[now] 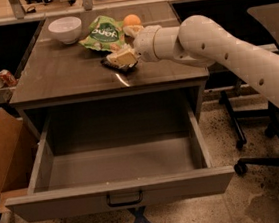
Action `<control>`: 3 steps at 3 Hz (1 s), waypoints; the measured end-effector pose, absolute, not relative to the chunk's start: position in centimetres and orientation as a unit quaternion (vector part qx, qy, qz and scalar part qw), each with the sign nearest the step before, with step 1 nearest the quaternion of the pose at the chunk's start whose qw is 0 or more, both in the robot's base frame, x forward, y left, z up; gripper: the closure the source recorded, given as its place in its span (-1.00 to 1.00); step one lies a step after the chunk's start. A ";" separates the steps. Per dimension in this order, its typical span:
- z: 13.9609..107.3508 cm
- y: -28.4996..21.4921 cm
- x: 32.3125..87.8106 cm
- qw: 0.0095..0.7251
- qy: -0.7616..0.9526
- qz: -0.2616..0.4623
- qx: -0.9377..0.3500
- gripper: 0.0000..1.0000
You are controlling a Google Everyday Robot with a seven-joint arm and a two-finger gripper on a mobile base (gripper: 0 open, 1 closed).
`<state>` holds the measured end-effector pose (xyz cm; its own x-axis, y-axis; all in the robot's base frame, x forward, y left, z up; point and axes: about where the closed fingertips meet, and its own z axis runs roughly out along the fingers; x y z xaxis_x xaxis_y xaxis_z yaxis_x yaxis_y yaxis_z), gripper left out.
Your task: Pick rxbar chocolate from top drawer and place on counter
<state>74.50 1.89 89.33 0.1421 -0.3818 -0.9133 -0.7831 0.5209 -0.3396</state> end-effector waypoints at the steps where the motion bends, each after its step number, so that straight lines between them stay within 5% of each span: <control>1: 89.4 2.3 74.6 0.601 0.623 0.166 -0.472 -1.00; 3: 90.6 -2.9 69.5 0.615 0.623 0.128 -0.466 -1.00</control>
Offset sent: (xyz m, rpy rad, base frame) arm -0.0416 -0.0372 0.0165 -0.0676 -0.0817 0.0016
